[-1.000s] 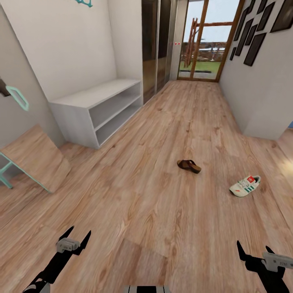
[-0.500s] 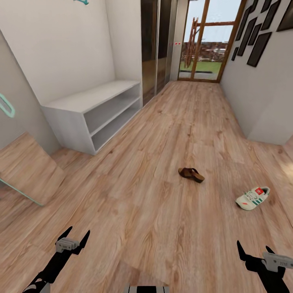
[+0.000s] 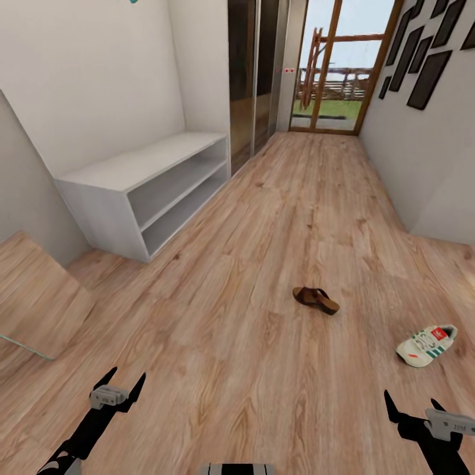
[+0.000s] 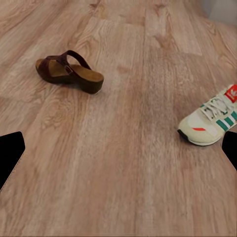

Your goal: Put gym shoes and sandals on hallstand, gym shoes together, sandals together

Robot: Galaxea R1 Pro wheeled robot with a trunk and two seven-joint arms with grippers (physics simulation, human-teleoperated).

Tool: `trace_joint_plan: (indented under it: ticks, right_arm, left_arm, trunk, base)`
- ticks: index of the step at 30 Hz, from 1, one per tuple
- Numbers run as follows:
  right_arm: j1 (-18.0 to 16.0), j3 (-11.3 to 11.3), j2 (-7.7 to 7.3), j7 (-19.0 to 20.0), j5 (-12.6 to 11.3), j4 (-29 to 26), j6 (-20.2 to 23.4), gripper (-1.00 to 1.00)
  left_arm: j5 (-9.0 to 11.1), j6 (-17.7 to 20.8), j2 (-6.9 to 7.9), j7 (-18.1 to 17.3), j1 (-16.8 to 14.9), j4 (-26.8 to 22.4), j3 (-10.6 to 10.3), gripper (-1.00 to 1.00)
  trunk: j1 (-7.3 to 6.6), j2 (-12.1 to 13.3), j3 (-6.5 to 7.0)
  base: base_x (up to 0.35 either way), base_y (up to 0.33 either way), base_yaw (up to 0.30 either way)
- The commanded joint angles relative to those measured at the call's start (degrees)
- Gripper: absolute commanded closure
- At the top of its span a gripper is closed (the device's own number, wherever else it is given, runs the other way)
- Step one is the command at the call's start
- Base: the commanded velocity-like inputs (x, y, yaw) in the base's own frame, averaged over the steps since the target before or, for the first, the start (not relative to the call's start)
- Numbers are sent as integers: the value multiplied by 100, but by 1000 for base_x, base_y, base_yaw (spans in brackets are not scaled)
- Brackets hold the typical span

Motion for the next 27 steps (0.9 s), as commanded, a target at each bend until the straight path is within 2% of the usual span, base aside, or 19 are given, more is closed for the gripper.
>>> trace_joint_plan:
  ticks: [1, 12, 27]
  right_arm:
    - [0, 0, 0, 0, 0, 0, 0, -100]
    - [0, -1, -2, 5, 0, 0, 0, -100]
    - [0, -1, -1, 9, 0, 0, 0, -100]
  left_arm:
    - [2, 0, 1, 0, 0, 0, 0, -100]
    - [3, -2, 4, 1, 0, 0, 0, -100]
    - [7, -4, 5, 1, 0, 0, 0, -100]
  trunk:
    - [0, 0, 0]
    - [0, 0, 0]
    - [0, 0, 0]
  base:
    - [323, 0, 0]
    - [279, 0, 0]
    - [58, 0, 0]
